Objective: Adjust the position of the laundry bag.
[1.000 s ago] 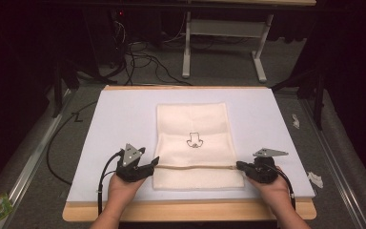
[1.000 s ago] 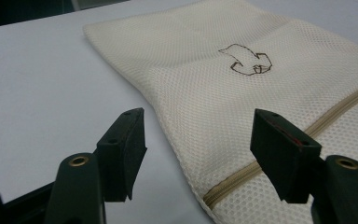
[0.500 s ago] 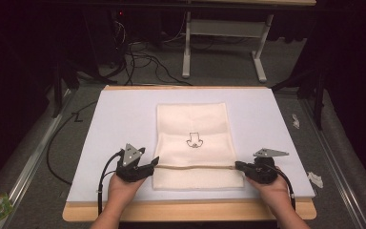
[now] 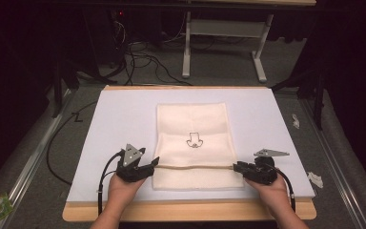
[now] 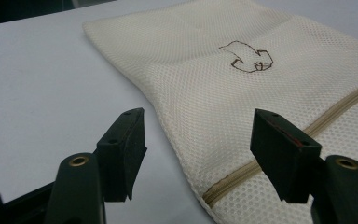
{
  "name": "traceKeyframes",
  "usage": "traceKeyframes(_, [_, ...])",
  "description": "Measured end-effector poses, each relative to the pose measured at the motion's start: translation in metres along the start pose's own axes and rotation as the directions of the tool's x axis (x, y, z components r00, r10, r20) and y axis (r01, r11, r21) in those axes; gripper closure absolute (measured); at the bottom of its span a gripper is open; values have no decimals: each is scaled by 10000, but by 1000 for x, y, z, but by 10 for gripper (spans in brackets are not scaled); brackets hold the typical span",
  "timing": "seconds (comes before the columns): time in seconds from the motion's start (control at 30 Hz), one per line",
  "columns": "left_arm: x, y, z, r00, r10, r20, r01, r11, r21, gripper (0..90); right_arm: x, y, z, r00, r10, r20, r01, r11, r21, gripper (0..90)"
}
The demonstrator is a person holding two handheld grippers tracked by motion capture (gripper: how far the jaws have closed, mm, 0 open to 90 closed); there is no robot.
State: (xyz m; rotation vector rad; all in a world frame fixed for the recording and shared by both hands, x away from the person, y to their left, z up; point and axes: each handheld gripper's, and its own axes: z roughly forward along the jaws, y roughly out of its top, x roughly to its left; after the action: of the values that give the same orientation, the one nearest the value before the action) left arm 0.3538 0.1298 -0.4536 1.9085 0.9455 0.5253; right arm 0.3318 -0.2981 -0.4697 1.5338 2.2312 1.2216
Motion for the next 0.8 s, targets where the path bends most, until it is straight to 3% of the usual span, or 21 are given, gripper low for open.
traceKeyframes(0.23, [0, 0, 1, 10000, -16, 2, 16, 10000, 20, 361, 4, 1, -2, 9988, 76, -493, -87, 9997, -225, 762])
traceKeyframes(0.33, [0, 0, 1, 10000, 4, 10, -4, 10000, 32, 361, 13, 3, -2, 9960, -209, -872, 182, 9993, -325, 786])
traceKeyframes(0.47, [-1, 0, 1, 10000, -15, 16, 15, 10000, 16, 361, 25, 4, 5, 9927, -658, -1008, 650, 9978, -110, 762])
traceKeyframes(0.63, [0, 0, -1, 10000, -24, 6, 24, 10000, -34, 361, 20, 10, -6, 9960, -589, -667, 541, 9960, -707, 703])
traceKeyframes(0.8, [-1, 0, 0, 9999, -3, 101, 4, 10000, -27, 362, -3, 6, -12, 9975, -183, 685, 234, 9970, -741, 636])
